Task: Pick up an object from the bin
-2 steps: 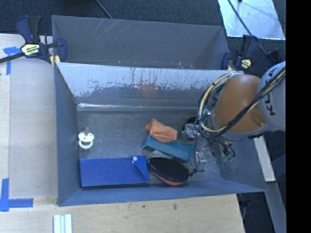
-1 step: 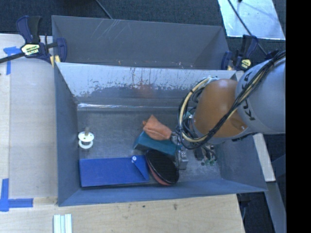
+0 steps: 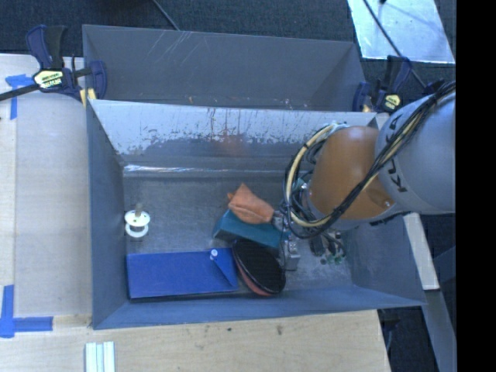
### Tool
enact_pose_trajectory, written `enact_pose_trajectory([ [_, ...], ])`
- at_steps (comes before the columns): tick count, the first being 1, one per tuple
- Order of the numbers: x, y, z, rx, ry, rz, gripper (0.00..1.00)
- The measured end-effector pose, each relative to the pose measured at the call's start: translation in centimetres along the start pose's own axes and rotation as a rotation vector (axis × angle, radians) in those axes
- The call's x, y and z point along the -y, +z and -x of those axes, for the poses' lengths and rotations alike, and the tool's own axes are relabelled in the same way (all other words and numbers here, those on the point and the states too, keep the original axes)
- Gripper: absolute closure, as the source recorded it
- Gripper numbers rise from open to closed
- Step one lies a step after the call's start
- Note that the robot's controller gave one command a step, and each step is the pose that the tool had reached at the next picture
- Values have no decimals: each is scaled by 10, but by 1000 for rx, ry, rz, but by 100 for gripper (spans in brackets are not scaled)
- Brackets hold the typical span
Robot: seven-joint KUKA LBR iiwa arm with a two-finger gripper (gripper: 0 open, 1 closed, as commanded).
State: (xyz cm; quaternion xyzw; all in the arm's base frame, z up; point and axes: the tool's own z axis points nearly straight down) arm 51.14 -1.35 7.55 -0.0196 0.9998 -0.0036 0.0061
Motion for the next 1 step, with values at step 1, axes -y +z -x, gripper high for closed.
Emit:
enact_pose_trajectory([
  [1,-11,-108,13,-1,2,7,0],
])
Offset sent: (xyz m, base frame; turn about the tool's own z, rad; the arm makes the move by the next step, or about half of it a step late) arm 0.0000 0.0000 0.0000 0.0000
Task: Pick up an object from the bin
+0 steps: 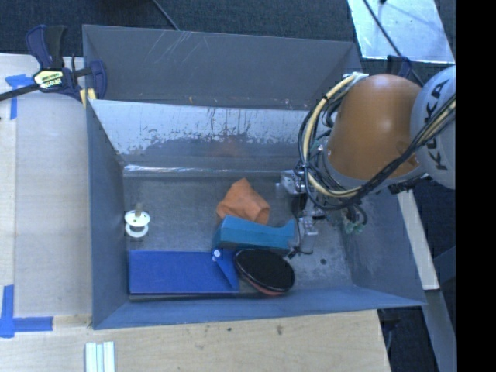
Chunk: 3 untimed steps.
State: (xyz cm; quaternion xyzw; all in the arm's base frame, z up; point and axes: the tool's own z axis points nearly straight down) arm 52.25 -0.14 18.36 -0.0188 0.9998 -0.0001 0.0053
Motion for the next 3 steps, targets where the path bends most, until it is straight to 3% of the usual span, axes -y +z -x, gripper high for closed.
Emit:
enact_pose_trajectory([
  [1,0,4,-2,-8,0,0,0],
  [2,-14,56,31,0,-42,0,0],
  [3,-30,92,29,-10,16,-2,0],
])
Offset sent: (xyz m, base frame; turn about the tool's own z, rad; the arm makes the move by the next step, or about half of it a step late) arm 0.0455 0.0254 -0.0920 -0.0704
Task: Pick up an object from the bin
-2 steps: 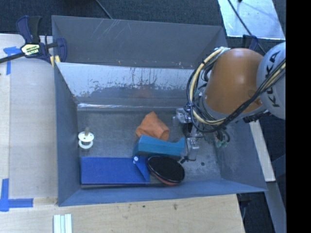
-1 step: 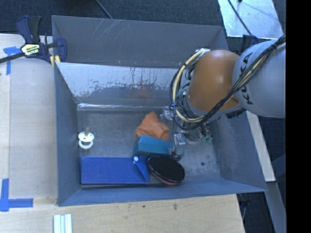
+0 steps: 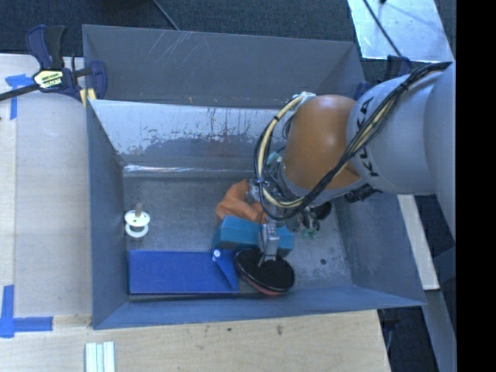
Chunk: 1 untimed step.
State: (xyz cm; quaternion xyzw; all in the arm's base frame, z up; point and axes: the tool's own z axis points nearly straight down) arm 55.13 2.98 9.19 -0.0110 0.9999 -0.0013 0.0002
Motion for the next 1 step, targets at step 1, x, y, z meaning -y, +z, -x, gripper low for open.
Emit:
enact_pose_trajectory([
  [1,-9,13,19,-5,-45,1,100],
])
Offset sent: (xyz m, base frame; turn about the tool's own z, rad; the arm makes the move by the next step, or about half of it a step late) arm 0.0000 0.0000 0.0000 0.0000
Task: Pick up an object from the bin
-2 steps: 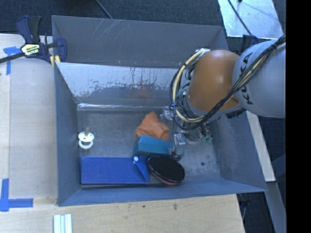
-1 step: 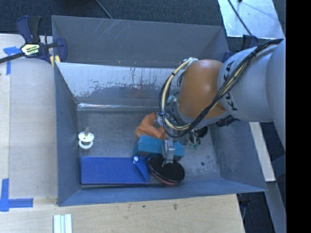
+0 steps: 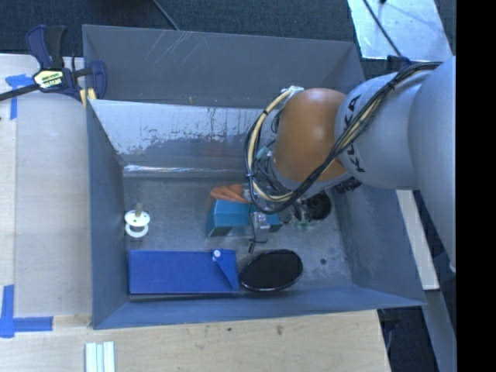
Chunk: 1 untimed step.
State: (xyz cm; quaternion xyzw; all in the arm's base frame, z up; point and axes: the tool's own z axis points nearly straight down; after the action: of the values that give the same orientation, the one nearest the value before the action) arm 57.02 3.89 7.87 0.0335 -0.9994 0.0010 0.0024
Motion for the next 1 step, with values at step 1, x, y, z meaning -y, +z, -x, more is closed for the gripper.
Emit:
enact_pose_trajectory([
  [1,0,0,0,1,-1,0,100],
])
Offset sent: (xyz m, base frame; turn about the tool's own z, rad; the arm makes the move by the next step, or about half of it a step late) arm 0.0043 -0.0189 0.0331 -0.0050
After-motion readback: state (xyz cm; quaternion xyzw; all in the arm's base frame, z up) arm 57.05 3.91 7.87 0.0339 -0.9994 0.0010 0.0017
